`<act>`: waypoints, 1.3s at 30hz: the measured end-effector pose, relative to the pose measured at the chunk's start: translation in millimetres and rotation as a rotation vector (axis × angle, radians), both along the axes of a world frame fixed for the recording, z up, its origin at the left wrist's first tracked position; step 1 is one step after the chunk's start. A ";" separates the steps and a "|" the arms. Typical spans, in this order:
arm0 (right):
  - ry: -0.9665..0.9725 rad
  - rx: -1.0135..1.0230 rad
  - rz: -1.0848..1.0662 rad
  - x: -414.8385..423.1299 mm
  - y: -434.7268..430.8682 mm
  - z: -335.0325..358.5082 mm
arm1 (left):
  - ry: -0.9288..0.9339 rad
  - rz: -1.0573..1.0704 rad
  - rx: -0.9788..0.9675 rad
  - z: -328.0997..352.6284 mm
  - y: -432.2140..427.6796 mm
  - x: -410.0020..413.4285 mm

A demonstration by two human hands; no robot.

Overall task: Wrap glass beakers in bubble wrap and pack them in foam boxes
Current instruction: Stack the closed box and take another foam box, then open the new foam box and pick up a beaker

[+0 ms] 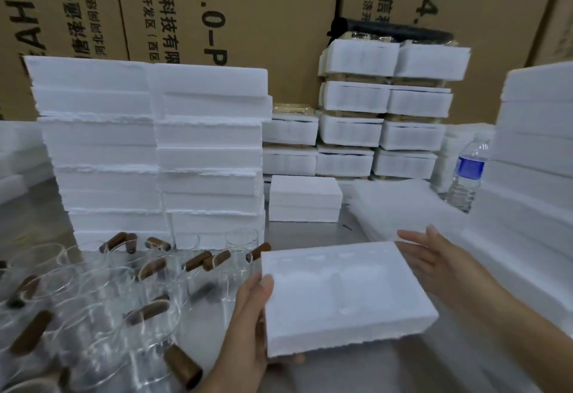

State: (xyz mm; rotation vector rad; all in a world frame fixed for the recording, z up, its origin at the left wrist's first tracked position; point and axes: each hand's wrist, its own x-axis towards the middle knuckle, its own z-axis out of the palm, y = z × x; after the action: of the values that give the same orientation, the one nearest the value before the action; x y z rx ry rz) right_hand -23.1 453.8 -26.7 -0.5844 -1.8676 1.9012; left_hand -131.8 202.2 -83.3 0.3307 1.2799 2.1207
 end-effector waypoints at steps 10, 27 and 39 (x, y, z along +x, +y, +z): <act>0.129 0.012 0.035 42.7 -49.1 -48.6 | 0.192 -0.011 -0.083 14.6 -13.0 19.6; 0.294 -0.048 -0.609 68.6 -33.9 -35.2 | 0.250 0.234 -0.165 7.9 -26.0 18.3; 0.315 0.156 -0.918 127.1 -40.0 -38.8 | 1.121 0.131 -0.423 12.1 -43.8 27.5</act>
State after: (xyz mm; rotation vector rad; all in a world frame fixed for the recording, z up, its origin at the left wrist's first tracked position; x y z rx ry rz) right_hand 104.0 413.7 -65.5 -0.8388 -1.2025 1.1416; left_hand -104.3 158.4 -71.2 1.3851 2.3390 1.6556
